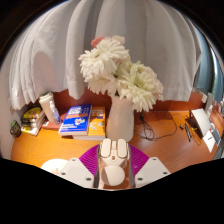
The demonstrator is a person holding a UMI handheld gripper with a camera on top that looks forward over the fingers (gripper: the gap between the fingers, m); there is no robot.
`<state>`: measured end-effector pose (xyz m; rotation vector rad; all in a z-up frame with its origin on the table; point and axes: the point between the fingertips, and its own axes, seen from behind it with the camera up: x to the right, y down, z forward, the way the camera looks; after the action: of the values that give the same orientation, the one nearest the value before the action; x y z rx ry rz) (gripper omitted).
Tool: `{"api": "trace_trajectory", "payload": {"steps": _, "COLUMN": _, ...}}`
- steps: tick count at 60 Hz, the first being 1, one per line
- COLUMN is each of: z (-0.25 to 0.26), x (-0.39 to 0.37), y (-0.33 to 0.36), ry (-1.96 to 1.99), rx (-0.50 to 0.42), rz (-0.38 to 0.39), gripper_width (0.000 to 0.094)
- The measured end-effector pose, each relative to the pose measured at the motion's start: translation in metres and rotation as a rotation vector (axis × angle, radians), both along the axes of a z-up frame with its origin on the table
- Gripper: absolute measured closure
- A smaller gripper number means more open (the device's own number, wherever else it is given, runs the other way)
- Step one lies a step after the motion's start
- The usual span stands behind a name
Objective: Arrange mouse
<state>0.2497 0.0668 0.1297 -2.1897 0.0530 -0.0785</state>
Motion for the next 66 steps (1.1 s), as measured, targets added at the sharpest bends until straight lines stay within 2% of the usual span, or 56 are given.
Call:
{"api": "trace_trajectory", "payload": {"steps": 10, "z": 0.108, "x": -0.053, "y": -0.017, "ry": -0.041, "rx": 0.160, "rz": 0.013, "gripper_width": 0.0524}}
{"api": "trace_trajectory", "payload": {"steps": 18, "z": 0.132, "x": -0.122, "y": -0.030, "ry": -0.014, "rx": 0.204, "rz": 0.078, "gripper_width": 0.0525}}
{"api": "trace_trajectory", "payload": {"steps": 25, "z": 0.084, "x": -0.166, "y": -0.035, "ry": -0.010, "rx": 0.126, "rz": 0.104, "gripper_width": 0.0525}}
{"api": "trace_trajectory", "payload": {"steps": 39, "z": -0.066, "x": -0.194, "y": -0.050, "ry": 0.049, "rx": -0.080, "rz": 0.089, "gripper_width": 0.0526}}
{"api": "trace_trajectory", "payload": {"steps": 52, "z": -0.129, "x": -0.198, "y": -0.065, "ry": 0.050, "rx": -0.161, "rz": 0.104, "gripper_width": 0.0521}}
{"api": "trace_trajectory", "payload": {"steps": 63, "z": -0.142, "x": -0.202, "y": -0.067, "ry": 0.033, "rx": -0.144, "rz": 0.133, "gripper_width": 0.0400}}
{"api": "trace_trajectory", "payload": {"steps": 66, "z": -0.140, "x": -0.201, "y": -0.069, "ry": 0.030, "rx": -0.154, "rz": 0.135, "gripper_width": 0.0292}}
